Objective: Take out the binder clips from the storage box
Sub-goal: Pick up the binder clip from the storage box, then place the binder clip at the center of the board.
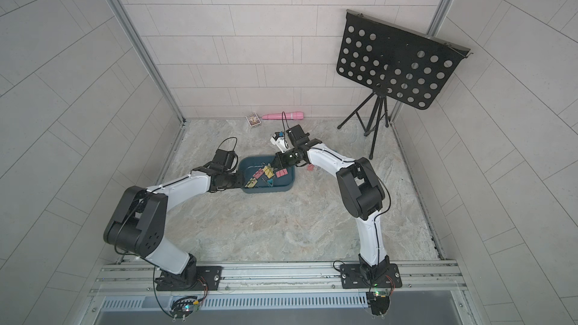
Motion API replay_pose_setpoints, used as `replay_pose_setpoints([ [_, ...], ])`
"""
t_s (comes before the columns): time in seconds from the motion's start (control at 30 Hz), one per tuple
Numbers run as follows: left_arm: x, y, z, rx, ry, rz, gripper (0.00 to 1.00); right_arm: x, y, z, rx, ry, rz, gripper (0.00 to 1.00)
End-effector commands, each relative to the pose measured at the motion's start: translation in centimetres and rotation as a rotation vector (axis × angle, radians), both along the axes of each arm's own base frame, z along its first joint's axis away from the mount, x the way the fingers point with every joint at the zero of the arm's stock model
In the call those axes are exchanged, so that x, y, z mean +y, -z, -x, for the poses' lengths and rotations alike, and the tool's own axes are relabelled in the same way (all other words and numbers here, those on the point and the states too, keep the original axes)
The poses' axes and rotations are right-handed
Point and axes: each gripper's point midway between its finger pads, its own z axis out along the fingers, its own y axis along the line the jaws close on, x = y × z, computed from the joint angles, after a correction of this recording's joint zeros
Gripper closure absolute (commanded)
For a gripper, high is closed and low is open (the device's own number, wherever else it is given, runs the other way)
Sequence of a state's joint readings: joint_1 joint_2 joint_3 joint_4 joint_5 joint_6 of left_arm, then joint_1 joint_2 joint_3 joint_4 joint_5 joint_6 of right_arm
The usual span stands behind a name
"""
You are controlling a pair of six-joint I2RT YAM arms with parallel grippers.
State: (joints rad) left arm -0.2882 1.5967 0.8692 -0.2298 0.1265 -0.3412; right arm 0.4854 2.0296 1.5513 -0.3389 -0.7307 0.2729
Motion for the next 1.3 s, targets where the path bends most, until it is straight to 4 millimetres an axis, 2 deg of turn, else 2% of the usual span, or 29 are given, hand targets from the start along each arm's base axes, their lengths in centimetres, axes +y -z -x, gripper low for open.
replay_pose_setpoints([
  [0.0,0.7,0.0,0.6,0.009,-0.012,-0.016,0.58,-0.3,-3.0,-0.1,-0.048,0.009,-0.046,1.00],
  [0.33,0.6,0.1,0.7,0.012,-0.013,-0.012,0.58,-1.8,-3.9,-0.2,-0.063,0.057,-0.071,1.00],
  [0.73,0.7,0.1,0.7,0.011,-0.015,-0.014,0.58,-4.8,-5.3,-0.7,-0.084,0.135,-0.091,1.00],
  [1.27,0.7,0.1,0.7,0.011,-0.016,-0.014,0.58,-10.2,-4.5,-0.1,-0.067,0.267,-0.078,1.00],
])
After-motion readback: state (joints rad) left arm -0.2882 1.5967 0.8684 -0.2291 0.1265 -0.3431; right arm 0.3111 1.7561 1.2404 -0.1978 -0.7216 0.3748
